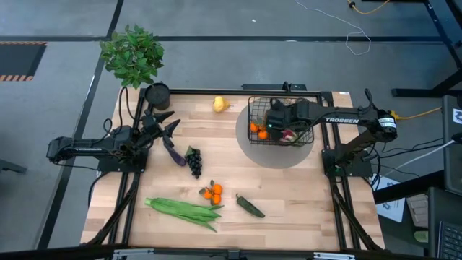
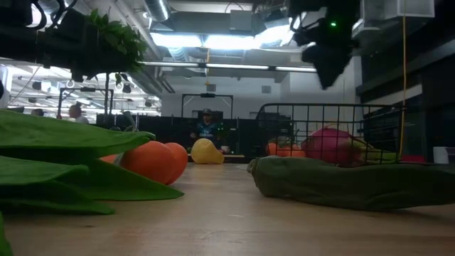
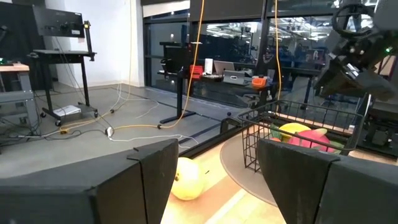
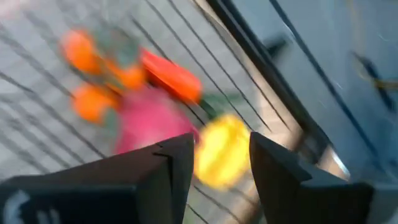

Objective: Build produce basket
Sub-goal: Put the eggplant into the wire basket

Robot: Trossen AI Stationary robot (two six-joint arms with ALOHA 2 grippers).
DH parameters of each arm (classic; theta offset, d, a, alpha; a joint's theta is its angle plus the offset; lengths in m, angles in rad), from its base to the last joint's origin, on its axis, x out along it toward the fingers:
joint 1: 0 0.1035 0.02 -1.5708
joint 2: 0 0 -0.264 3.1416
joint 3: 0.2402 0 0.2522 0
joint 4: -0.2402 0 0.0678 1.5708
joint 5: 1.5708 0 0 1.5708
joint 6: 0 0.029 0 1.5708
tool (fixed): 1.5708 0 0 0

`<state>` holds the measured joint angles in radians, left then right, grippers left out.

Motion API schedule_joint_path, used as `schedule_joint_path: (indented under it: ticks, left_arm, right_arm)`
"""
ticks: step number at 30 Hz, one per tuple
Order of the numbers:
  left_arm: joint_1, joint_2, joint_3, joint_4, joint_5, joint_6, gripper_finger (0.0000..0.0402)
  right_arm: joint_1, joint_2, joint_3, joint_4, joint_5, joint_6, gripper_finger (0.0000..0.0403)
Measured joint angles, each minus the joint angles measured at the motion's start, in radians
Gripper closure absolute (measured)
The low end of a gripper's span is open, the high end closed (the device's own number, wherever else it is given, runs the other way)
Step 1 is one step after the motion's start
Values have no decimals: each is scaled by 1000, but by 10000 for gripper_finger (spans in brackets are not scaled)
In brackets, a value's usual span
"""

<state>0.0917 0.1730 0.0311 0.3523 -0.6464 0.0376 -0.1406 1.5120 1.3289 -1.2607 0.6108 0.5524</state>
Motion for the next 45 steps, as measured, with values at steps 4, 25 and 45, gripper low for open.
schedule_joint_path:
  ticks: [4,25,45]
  left_arm:
    - [0,0,0,0,0,0,191]
    - [0,0,0,0,0,8,191]
    - [-33,34,119,-298,237,-429,197]
  right_arm:
    - [0,0,0,318,-92,-221,260]
    - [41,55,2,861,-299,-574,260]
    - [440,-392,-440,353,-291,126,260]
